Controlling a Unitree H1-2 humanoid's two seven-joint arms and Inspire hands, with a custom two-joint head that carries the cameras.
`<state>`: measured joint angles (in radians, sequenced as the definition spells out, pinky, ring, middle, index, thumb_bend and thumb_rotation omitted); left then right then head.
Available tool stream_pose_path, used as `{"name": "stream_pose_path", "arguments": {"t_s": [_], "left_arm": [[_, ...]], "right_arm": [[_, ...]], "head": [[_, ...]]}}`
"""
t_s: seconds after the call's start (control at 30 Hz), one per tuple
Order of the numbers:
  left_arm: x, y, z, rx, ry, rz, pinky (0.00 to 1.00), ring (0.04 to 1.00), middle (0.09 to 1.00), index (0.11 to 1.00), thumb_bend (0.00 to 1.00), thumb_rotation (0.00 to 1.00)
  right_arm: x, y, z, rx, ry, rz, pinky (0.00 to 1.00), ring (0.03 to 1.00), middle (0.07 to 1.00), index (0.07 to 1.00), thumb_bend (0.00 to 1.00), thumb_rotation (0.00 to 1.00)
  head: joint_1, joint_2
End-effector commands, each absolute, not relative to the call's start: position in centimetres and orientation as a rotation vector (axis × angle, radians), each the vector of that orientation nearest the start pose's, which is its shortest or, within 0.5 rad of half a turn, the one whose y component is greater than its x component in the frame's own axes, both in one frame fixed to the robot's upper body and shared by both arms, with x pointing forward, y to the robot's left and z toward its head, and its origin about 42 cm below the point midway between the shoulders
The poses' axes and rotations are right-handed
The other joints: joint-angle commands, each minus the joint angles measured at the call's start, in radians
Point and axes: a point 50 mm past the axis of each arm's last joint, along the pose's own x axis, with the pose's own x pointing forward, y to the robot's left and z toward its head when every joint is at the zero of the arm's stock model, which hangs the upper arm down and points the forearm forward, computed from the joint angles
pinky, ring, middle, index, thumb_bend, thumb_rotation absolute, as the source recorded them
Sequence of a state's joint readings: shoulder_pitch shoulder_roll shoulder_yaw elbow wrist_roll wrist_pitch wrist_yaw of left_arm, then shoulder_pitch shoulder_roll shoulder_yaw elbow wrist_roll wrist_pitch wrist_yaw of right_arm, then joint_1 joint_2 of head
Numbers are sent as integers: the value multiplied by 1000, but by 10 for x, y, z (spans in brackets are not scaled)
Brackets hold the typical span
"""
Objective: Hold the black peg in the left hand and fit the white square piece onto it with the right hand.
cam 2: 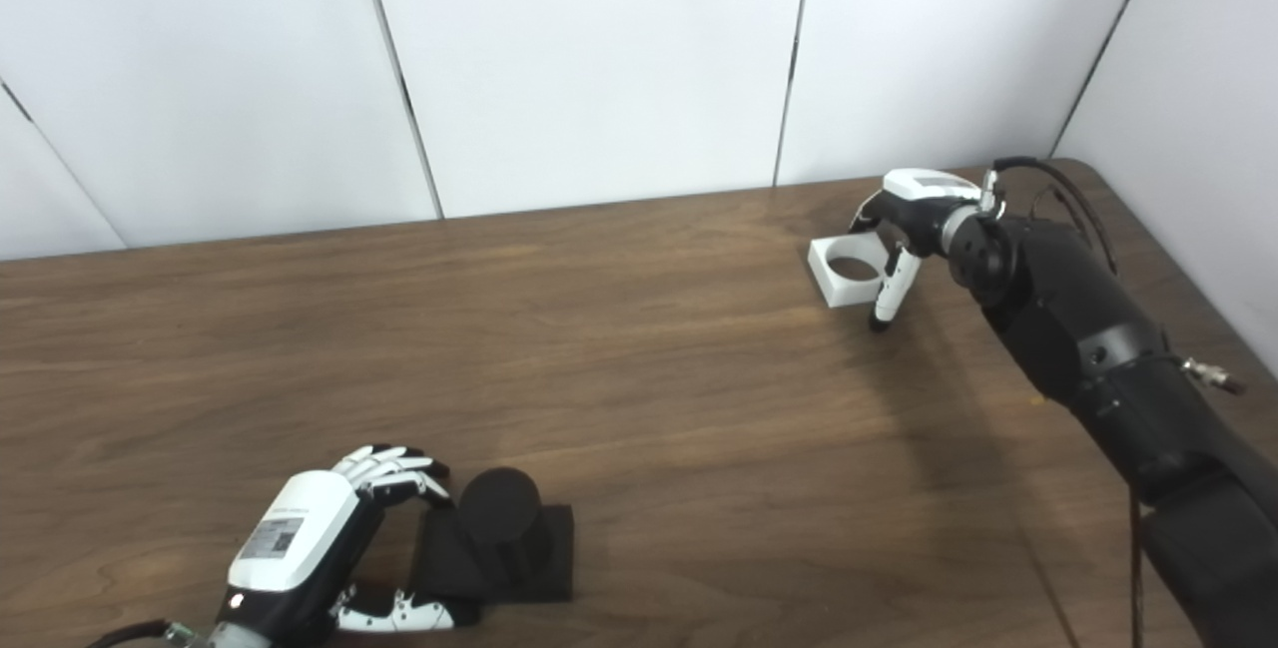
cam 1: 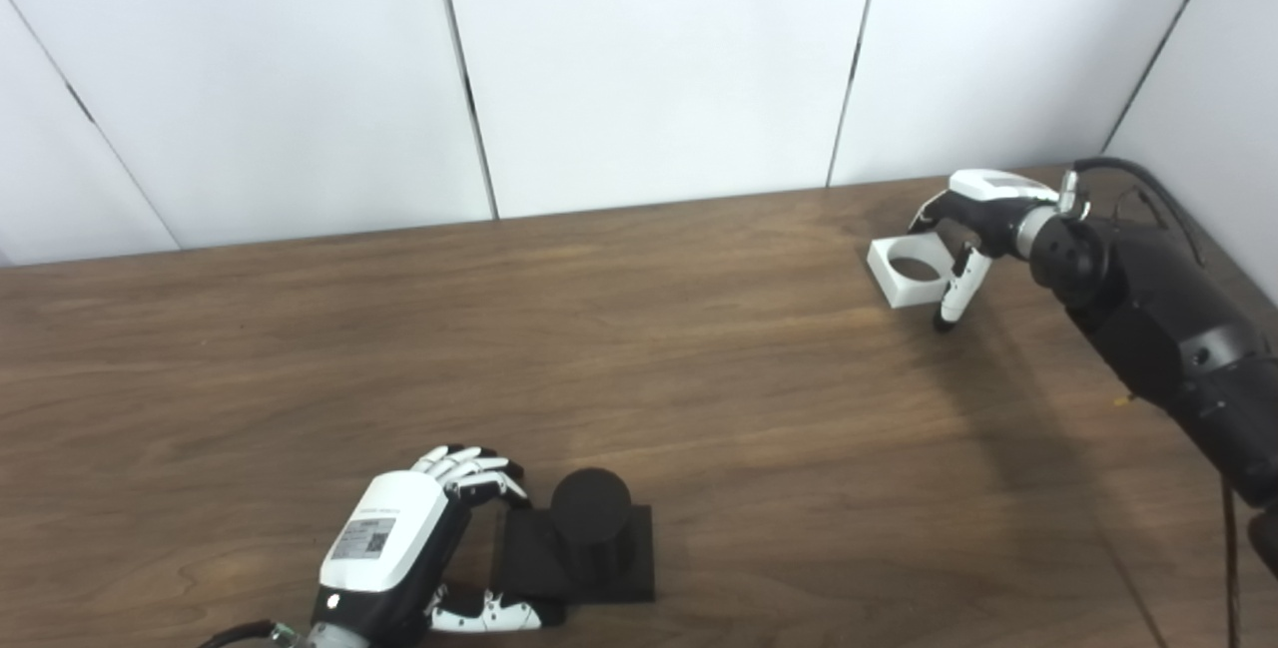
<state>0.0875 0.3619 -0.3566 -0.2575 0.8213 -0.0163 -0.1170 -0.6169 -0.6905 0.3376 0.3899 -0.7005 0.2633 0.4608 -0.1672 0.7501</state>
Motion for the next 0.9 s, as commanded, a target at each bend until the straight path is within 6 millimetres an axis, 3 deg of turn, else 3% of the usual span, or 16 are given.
{"name": "stream_pose_path", "arguments": {"t_s": [0.0, 0.2, 0.3, 0.37, 0.43, 0.87], "left_arm": [[225, 220, 107, 1170, -87, -512, 917, 855, 781, 488, 505, 60], [225, 219, 108, 1169, -76, -516, 920, 858, 784, 489, 504, 61], [225, 219, 107, 1172, -84, -514, 914, 853, 779, 489, 505, 59], [226, 220, 108, 1174, -81, -518, 922, 854, 780, 489, 505, 59], [226, 220, 108, 1176, -78, -519, 934, 857, 783, 489, 504, 61], [227, 219, 106, 1174, -88, -517, 924, 854, 778, 489, 504, 61]], "right_arm": [[463, -374, 258, -1461, 264, 188, 871, 947, 855, 716, 761, 98], [466, -370, 255, -1447, 264, 202, 847, 946, 861, 725, 750, 129], [465, -370, 253, -1469, 241, 201, 832, 933, 848, 664, 738, 128], [464, -371, 252, -1509, 202, 177, 791, 895, 810, 536, 577, 131], [463, -372, 250, -1547, 176, 147, 757, 856, 762, 497, 530, 126], [457, -375, 243, -1563, 128, 121, 742, 834, 723, 486, 519, 125]], "head": [[0, 1], [7, 4], [5, 4], [4, 5], [0, 4], [13, 5]]}}
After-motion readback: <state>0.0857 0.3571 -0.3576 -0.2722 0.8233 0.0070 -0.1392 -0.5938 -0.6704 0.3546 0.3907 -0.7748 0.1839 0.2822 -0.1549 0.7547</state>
